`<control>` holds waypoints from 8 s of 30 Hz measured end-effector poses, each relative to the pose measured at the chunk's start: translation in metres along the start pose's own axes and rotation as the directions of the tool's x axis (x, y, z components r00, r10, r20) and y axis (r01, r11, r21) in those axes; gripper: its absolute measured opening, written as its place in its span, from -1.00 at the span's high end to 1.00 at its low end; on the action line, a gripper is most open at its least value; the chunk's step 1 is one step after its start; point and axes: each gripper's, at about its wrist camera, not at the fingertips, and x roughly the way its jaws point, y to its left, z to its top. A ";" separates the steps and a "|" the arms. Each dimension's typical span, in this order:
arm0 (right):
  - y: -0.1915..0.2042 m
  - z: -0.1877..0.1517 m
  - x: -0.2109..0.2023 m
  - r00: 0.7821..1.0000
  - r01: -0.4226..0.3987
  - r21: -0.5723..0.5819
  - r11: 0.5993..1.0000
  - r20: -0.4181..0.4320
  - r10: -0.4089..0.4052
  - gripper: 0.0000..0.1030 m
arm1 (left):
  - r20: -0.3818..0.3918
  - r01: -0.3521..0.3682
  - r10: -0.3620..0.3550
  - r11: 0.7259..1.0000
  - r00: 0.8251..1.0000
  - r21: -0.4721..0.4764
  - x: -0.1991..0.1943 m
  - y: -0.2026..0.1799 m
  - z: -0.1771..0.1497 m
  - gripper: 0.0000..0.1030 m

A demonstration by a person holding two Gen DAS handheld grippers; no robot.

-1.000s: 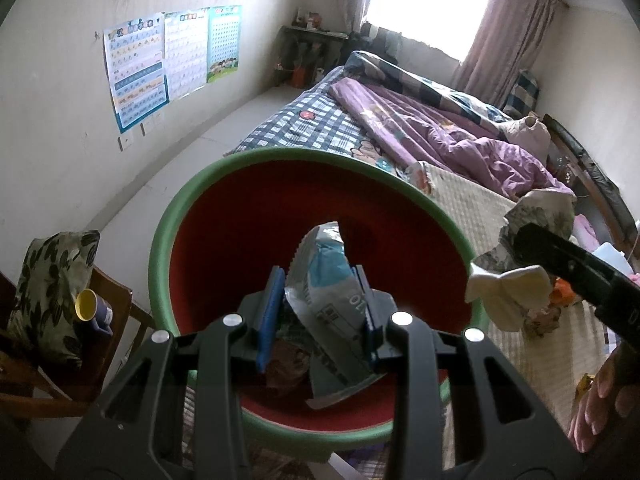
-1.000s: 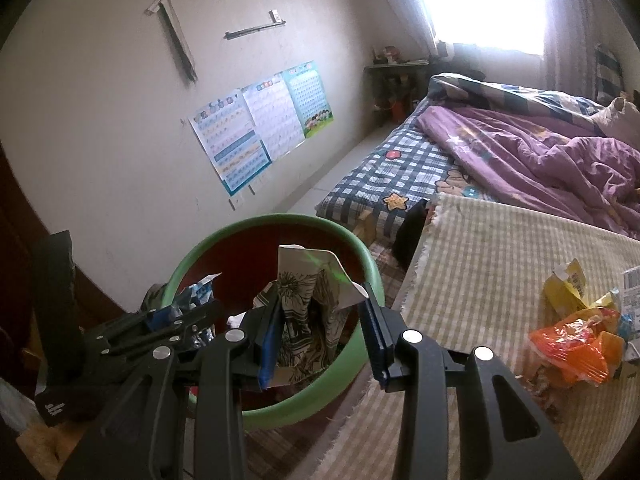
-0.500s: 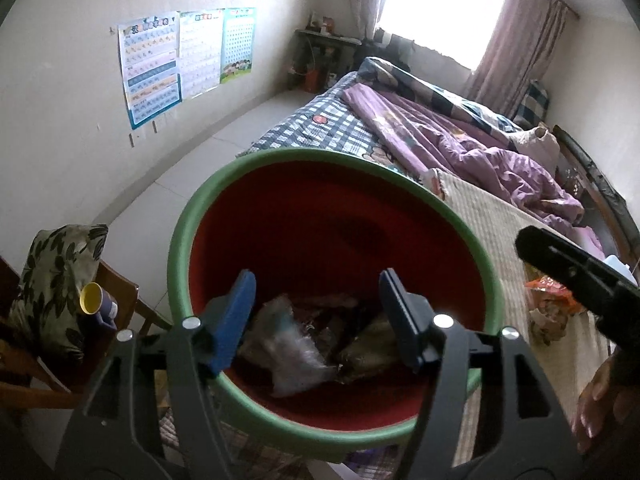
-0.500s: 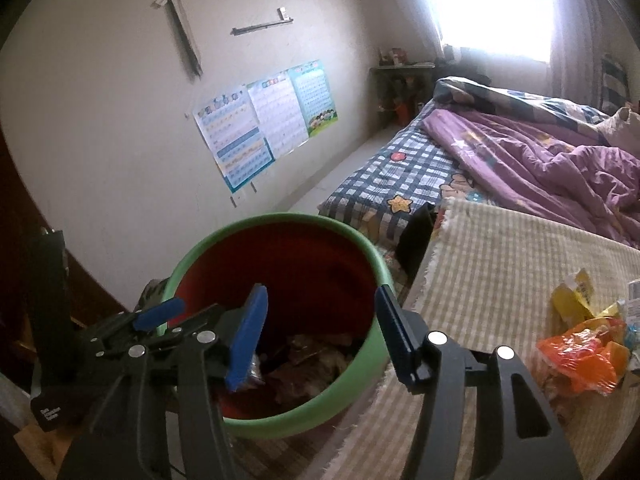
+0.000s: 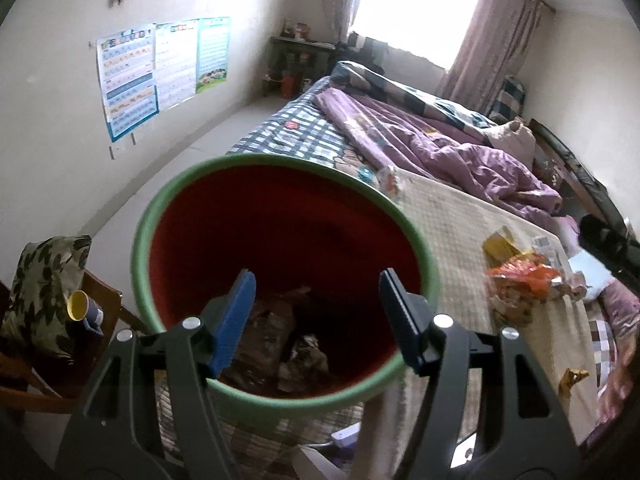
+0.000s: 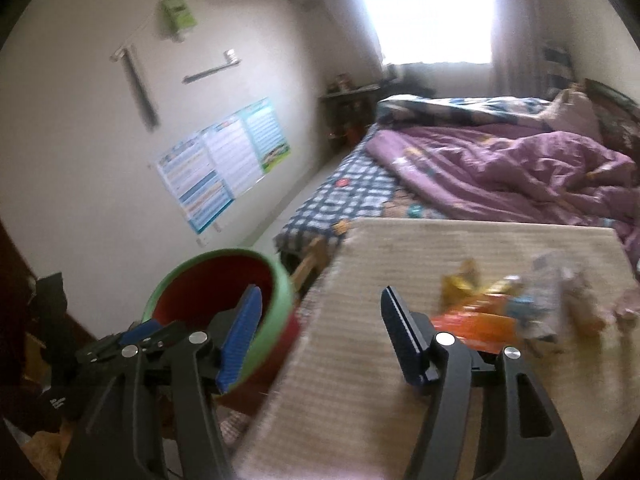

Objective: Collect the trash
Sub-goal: 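Grasp the yellow snack wrapper with the right tool while the left tool approaches brown paper, then grasp the brown crumpled paper beside the orange bag with the left tool, then carry the brown paper and yellow wrapper over the bin with both tools, then open both tools to drop the brown paper and yellow wrapper into the bin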

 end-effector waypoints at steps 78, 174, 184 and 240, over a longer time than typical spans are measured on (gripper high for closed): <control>-0.240 -0.093 -0.040 0.933 -0.015 0.129 0.992 -0.355 0.060 -0.14 | -0.238 0.047 -0.042 0.999 0.970 0.015 0.105 -0.233 -0.057 0.15; -0.068 -0.036 -0.022 0.968 -0.215 -0.015 0.977 -0.139 0.211 0.21 | 0.069 -0.178 0.191 0.971 0.979 -0.159 -0.079 -0.062 -0.056 0.20; -0.038 -0.016 -0.014 0.974 -0.214 -0.013 0.977 -0.082 0.212 0.21 | 0.081 -0.135 0.145 0.984 0.986 -0.120 -0.074 -0.040 -0.039 0.20; 0.097 -0.008 0.117 0.939 -0.277 -0.145 0.950 -0.252 0.235 -0.20 | -0.060 -0.072 0.068 0.995 0.996 -0.069 0.009 0.041 -0.007 -0.01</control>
